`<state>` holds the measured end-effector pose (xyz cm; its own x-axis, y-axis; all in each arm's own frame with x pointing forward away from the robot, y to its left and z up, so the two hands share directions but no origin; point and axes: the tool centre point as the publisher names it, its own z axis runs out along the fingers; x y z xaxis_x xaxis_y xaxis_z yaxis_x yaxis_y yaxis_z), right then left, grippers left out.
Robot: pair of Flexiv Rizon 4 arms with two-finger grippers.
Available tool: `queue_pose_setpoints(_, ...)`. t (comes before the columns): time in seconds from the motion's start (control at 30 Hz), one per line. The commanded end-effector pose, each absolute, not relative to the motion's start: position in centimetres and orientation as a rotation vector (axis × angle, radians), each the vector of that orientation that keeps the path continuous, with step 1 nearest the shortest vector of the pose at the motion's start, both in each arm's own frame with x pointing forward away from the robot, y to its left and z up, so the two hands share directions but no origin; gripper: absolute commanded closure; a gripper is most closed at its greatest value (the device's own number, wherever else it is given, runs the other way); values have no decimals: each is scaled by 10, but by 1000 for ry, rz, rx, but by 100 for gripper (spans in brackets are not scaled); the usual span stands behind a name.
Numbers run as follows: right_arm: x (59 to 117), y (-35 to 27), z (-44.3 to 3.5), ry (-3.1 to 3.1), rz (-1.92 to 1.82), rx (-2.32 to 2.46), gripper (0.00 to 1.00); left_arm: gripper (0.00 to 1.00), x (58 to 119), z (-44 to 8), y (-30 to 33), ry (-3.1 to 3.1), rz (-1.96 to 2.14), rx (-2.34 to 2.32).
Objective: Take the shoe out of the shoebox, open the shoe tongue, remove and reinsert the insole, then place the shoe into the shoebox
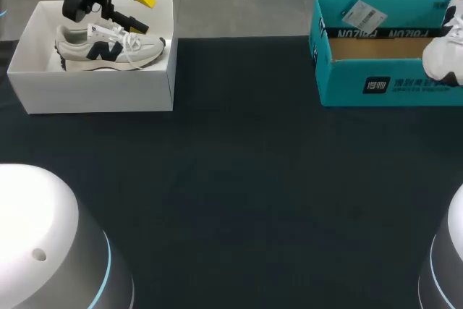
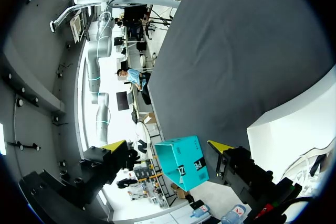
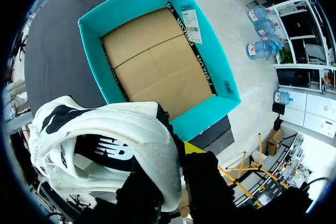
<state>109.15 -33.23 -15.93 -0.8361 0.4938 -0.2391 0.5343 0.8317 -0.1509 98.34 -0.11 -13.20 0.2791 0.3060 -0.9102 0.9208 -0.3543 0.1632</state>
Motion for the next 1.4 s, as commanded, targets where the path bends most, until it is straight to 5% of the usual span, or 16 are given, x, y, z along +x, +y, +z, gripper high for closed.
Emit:
queue_pose_setpoints(0.03,1095,-328,-151,2535,-277,1608,100,0,984,-132,-1,1109,-1070,1825)
queue_pose_setpoints(1.4,1089,-335,-161,2311,-180,1971,100,0,984,-132,-1,1109,-1070,1825)
